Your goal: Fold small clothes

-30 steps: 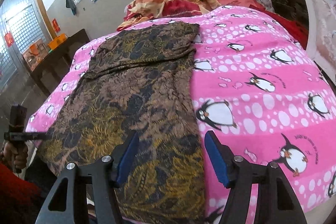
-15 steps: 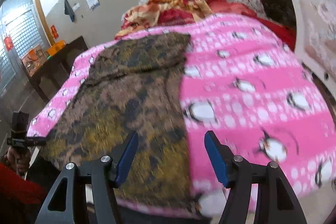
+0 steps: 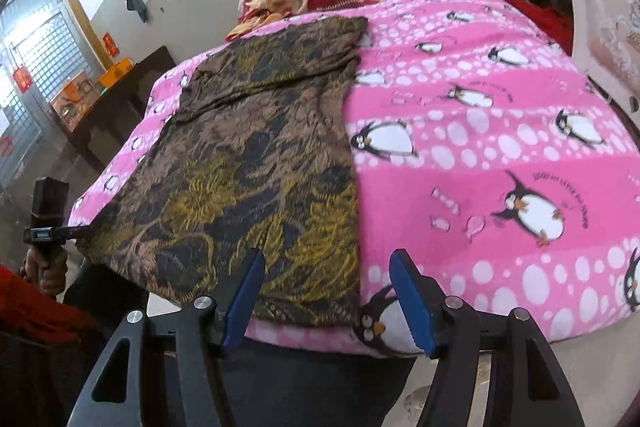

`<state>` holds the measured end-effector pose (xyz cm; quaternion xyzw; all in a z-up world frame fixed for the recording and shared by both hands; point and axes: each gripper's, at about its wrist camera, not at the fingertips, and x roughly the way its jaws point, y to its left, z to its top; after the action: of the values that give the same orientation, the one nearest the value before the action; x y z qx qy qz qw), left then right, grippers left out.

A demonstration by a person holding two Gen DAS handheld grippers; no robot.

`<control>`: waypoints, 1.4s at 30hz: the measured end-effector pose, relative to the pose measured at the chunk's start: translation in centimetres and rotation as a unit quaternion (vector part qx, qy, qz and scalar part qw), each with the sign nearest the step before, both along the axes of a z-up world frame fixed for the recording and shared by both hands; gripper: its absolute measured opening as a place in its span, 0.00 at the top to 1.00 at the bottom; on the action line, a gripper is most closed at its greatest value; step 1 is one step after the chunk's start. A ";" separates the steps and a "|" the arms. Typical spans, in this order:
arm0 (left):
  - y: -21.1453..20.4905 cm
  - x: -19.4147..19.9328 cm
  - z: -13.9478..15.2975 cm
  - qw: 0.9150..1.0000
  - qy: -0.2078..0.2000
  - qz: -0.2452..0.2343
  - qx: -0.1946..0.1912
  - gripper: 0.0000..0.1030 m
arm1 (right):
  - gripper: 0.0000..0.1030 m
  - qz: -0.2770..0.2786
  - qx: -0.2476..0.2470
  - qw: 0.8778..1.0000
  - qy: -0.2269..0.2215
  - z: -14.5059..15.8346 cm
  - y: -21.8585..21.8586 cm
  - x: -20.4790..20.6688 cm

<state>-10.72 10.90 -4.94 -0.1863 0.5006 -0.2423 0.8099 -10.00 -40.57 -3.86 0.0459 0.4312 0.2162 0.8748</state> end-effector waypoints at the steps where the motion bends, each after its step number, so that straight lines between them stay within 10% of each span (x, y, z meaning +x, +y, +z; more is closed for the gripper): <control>1: 0.2 0.2 -0.2 1.000 0.001 0.011 0.002 0.52 | 0.39 0.003 0.004 1.000 0.003 -0.2 0.0 0.1; 6: 0.3 0.3 -0.7 0.997 0.003 0.040 0.067 0.92 | 0.38 0.028 0.027 0.999 0.007 -1.0 0.2 1.7; 10: 0.4 -0.2 -0.5 0.996 -0.007 0.046 0.080 0.92 | 0.58 0.078 0.098 0.991 0.036 -0.8 -0.1 2.6; 20: -0.7 0.3 -0.5 0.993 -0.002 0.053 0.103 0.92 | 0.65 0.091 0.130 0.987 0.038 -2.4 -0.2 3.0; 24: -0.5 -0.2 0.5 0.992 -0.019 0.081 0.094 0.96 | 0.96 0.105 0.137 0.985 0.027 -1.7 -0.1 2.8; 32: 1.4 -2.2 6.7 0.988 -0.093 0.114 0.053 0.97 | 0.96 0.104 0.261 0.958 -0.065 4.1 -1.7 0.1; 42: 1.8 -8.7 13.4 0.984 -0.155 0.092 -0.004 0.97 | 0.97 0.128 0.281 0.937 -0.162 13.2 -3.5 -5.5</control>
<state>-19.45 12.69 8.49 -0.1951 0.3489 -0.1950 0.8957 -15.49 -44.11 9.35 0.1987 0.2080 0.4432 0.8490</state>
